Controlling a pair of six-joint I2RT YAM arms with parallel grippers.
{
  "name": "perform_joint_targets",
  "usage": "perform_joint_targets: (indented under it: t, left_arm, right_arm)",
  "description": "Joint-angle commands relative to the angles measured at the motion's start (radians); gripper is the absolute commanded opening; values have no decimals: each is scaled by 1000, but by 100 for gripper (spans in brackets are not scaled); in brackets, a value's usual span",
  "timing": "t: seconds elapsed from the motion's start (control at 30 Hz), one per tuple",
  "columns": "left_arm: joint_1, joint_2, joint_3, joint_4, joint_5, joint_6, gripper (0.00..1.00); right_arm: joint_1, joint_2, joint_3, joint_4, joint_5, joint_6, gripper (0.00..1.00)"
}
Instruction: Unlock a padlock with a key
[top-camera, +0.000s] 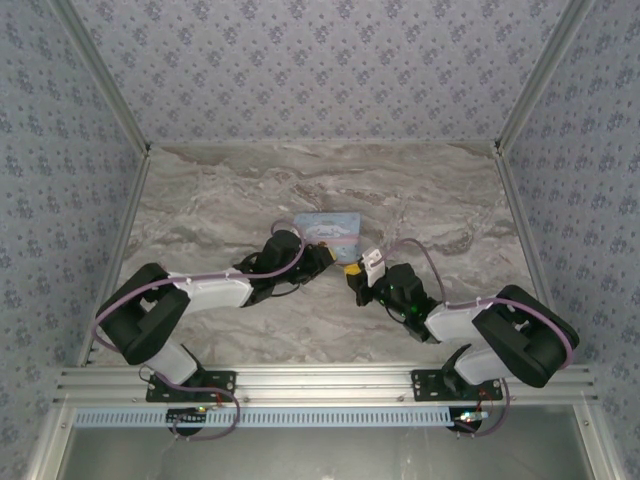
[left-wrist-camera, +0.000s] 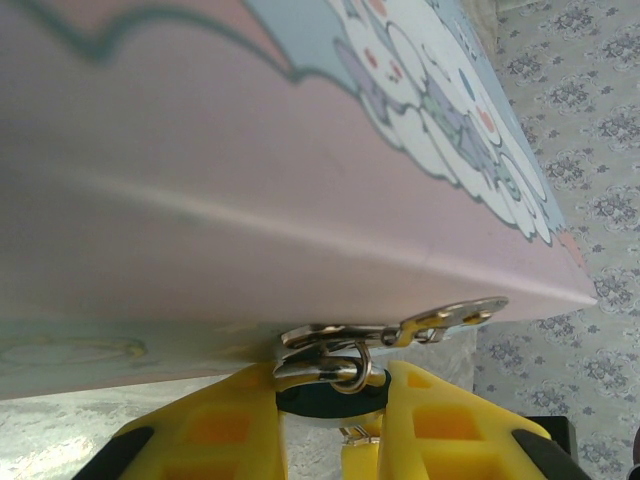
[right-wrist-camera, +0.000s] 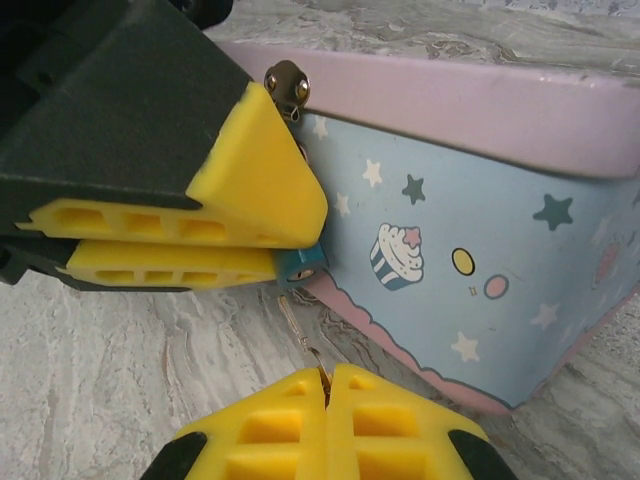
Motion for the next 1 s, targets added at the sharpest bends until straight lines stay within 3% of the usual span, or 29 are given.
perform_joint_targets:
  t: [0.0,0.97]
  left_arm:
    - [-7,-31,6,71,-13,-10,15]
    - [-16,-13,4,94,-12,-25,15]
  right_arm:
    - [-1,5,23,32,18,16,2]
    - [-2,24,40,23,28,22,2]
